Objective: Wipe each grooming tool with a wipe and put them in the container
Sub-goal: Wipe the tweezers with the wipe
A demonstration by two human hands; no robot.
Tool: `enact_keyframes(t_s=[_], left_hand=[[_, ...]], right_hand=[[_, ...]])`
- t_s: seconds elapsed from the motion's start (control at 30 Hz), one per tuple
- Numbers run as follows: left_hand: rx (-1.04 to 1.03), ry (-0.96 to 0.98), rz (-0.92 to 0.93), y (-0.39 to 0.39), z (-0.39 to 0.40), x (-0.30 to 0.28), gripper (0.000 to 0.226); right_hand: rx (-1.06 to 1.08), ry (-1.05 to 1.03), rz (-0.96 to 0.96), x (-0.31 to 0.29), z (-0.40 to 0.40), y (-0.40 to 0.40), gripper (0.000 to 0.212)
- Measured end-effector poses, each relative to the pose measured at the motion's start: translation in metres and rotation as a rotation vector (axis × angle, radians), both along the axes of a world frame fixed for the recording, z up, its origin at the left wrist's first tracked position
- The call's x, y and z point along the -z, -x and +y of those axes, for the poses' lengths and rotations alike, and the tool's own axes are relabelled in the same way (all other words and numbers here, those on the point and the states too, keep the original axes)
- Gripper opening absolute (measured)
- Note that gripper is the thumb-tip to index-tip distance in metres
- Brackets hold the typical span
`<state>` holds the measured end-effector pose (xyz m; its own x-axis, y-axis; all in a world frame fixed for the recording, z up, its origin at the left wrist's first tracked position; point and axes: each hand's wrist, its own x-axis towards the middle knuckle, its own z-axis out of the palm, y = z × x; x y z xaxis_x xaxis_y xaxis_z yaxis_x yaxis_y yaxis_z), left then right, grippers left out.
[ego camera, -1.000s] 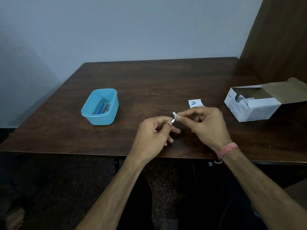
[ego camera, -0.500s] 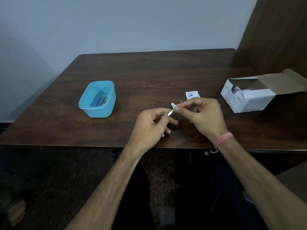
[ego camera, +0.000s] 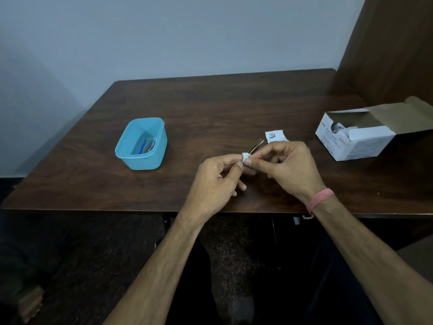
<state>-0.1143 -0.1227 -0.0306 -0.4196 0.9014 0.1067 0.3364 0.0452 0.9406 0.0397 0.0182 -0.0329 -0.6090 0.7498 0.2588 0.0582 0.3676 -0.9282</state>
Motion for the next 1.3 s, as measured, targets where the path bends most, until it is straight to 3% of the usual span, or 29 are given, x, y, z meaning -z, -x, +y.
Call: enact_keyframes(t_s=[0.33,0.43,0.6,0.8,0.93,1.07,1.2,1.3], left_hand=[[0.02,-0.01,-0.047,0.0017,0.0012,0.0007,0.033],[0.025,0.002,-0.038,0.0012,0.0008,-0.0017,0.033],[0.014,0.015,-0.011,-0.0002,-0.0008,-0.001,0.035],[-0.004,0.015,-0.001,-0.0016,-0.0025,-0.0029,0.033],[-0.026,0.027,0.045,-0.0009,-0.0011,-0.0011,0.033],[-0.041,0.03,0.026,-0.0012,-0.0008,-0.0001,0.033],[-0.047,0.023,0.036,-0.0013,-0.0017,0.0008,0.034],[-0.029,0.024,0.044,-0.0033,-0.0012,-0.001,0.035]], right_hand=[[-0.065,0.114,-0.076,-0.0064,0.0018,0.008,0.029],[0.011,0.112,-0.062,-0.0055,0.0023,0.0083,0.024],[-0.091,0.099,-0.104,-0.0068,0.0016,0.0038,0.024],[-0.017,0.133,-0.048,-0.0084,0.0028,0.0063,0.018],[-0.095,0.119,-0.142,-0.0094,0.0037,0.0064,0.021],[0.015,0.147,-0.099,-0.0096,0.0057,0.009,0.02],[-0.125,0.126,-0.103,-0.007,0.0026,0.0051,0.02],[-0.085,0.136,-0.082,-0.0079,0.0059,0.0023,0.022]])
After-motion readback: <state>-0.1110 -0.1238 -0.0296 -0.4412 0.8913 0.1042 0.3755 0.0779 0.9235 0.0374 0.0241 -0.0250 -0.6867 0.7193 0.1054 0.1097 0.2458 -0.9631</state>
